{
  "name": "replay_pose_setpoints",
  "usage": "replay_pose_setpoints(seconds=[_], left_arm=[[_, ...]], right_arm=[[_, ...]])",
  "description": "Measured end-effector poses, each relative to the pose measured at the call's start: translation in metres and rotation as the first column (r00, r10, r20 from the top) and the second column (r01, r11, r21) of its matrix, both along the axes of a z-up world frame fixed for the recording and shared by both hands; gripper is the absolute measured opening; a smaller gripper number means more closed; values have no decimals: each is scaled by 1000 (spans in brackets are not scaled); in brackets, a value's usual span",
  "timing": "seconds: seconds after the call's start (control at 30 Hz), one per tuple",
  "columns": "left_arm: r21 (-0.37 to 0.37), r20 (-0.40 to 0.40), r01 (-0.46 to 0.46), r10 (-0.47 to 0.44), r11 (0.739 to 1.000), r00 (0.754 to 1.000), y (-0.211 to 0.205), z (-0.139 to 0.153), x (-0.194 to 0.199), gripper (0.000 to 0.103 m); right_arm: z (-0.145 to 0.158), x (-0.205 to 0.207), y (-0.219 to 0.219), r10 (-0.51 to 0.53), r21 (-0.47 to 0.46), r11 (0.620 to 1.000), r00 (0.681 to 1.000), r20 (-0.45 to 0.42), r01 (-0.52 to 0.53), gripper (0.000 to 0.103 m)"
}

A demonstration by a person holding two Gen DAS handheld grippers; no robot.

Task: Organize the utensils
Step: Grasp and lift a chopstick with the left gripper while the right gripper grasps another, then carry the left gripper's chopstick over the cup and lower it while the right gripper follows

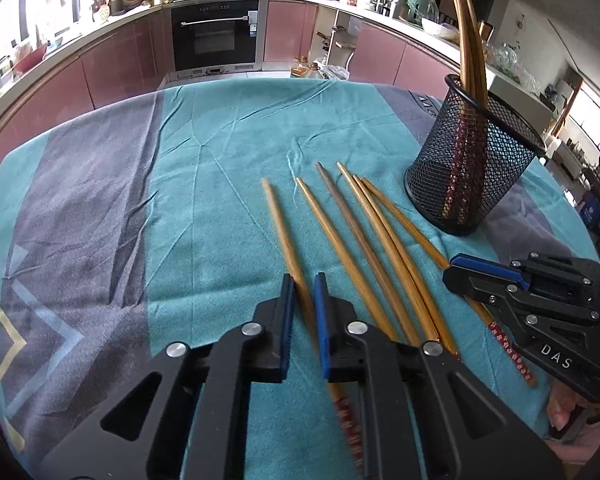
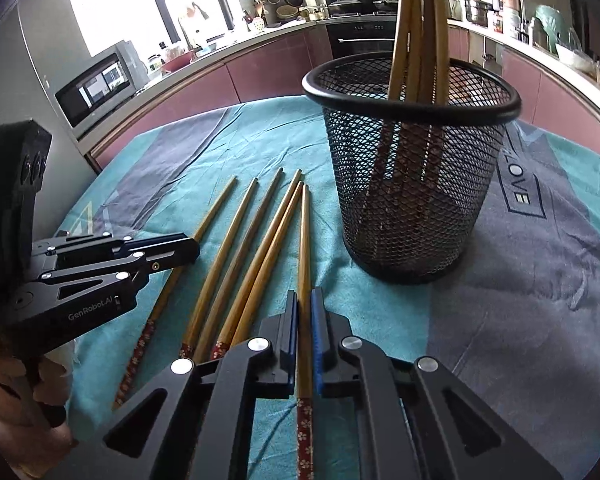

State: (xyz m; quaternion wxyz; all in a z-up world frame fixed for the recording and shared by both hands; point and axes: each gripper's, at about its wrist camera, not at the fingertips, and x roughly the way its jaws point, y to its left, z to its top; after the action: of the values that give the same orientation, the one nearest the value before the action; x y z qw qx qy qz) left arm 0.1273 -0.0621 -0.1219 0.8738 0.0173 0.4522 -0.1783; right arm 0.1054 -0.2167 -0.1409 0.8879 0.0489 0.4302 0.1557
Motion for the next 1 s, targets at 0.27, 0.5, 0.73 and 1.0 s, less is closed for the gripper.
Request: replay_pose_setpoints(seconds=[0.27,0.5,0.73,1.0], left_arm=[[-22,13,6,-6,1000,1000,4,8,-10,7],[-95,46,45,-41,994,998,9,34,-20,7],[-174,110,120,-102,977,989,8,70,-32,7],[-248,164,182,-144,952,976,11,102,-44,7]], right_arm=[[9,-8,-2,13,14,1000,1000,19,-13,6],[31,-19,-7,45,68,996,997,64,-49,6],[56,-29,-15,51,106,992,990,134,-66,6],[78,-36,-27,42,146,987,980,196,-71,6]])
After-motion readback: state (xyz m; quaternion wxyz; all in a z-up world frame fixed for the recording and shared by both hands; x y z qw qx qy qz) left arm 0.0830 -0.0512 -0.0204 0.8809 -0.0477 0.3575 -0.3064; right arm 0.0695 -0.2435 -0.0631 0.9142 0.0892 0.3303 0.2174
